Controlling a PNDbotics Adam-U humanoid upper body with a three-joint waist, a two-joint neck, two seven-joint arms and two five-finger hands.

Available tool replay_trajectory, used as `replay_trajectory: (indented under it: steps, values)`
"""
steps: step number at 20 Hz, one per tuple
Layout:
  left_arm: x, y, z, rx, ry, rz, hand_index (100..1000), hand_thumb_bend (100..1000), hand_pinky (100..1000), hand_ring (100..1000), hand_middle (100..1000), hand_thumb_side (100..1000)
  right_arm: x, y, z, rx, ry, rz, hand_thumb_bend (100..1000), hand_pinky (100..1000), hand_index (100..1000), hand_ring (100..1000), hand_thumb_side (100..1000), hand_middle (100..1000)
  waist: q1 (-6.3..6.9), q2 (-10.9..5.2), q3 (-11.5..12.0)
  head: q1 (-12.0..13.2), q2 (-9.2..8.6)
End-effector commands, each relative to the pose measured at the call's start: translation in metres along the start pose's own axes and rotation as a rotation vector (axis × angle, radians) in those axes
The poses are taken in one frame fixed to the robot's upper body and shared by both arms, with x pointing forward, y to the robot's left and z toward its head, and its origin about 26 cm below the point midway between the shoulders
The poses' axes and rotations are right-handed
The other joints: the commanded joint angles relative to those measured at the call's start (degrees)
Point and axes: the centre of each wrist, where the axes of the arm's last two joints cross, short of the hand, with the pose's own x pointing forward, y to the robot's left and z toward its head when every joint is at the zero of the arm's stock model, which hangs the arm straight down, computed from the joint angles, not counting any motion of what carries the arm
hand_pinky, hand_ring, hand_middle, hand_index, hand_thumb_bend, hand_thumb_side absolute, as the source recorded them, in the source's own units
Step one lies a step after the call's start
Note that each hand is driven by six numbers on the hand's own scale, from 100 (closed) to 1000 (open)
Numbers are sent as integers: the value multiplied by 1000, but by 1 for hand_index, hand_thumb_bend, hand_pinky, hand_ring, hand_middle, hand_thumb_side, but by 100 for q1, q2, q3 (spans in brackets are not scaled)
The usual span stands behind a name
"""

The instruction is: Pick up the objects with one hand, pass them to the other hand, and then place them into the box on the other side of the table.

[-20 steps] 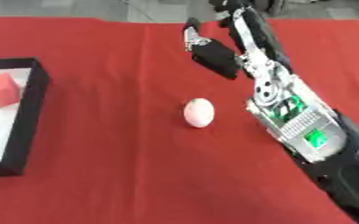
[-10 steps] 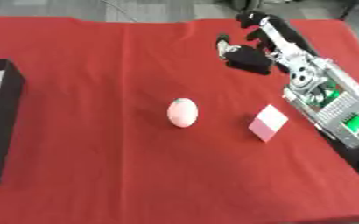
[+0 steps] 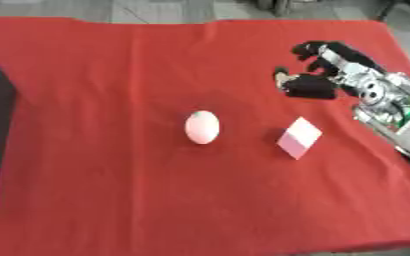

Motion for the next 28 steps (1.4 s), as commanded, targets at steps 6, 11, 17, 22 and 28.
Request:
replay_trajectory:
  steps: [6,11,17,22,28]
  values:
    - [5,3,1,27,-39,13,796,391,911,742,767,730,-13,-11,8,11,65,57,192,848,912,875,436,878,31,-86,-27,-221,-28]
    - [4,2,2,21,-28,10,796,385,911,742,766,731,-15,-9,8,64,48,30,272,838,898,859,347,862,45,-91,-37,-242,-24]
    - [3,2,2,15,-12,4,794,374,910,742,763,739,-18,-7,9,120,20,-19,275,834,896,849,340,854,49,-79,-47,-233,-14]
    - [2,2,2,11,0,-4,792,368,910,741,760,741,-25,-5,10,146,46,-30,313,845,899,857,339,859,45,-69,-59,-227,-9]
    - [4,2,3,10,-4,-3,789,366,910,740,759,740,-33,4,12,181,97,-15,361,851,905,858,331,855,45,-60,-64,-233,-12]
